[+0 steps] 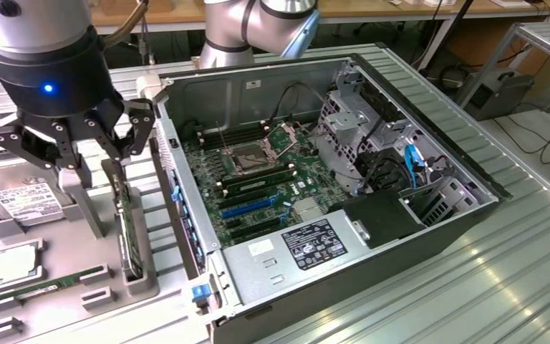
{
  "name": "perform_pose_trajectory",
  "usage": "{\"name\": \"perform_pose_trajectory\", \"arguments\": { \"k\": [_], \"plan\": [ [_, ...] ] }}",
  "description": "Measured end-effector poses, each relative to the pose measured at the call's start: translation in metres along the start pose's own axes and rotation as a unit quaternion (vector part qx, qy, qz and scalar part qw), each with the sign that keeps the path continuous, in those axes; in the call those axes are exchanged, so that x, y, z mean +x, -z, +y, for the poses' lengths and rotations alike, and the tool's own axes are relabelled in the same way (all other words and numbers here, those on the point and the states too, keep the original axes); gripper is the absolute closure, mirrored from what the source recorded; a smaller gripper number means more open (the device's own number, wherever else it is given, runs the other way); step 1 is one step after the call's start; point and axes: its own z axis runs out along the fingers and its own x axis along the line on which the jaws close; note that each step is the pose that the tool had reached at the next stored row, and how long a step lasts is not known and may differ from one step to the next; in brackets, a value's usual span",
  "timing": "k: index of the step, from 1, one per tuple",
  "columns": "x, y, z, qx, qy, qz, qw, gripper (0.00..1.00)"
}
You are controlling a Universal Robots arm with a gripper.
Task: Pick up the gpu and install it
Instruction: 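Pick up the gpu and move the gpu toward the slot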
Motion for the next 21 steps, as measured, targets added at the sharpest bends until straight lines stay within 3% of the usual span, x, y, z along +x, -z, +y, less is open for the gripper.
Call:
{"name": "perform_pose_trajectory", "arguments": {
  "k": [4,21],
  "plan": [
    [0.006,-0.0104,-0.0026,-0.0001,0.0,-0.0008,1.0,0.58],
    [0.007,-0.0447,-0.0039,0.0,-0.005,-0.002,1.0,0.58]
  ]
}}
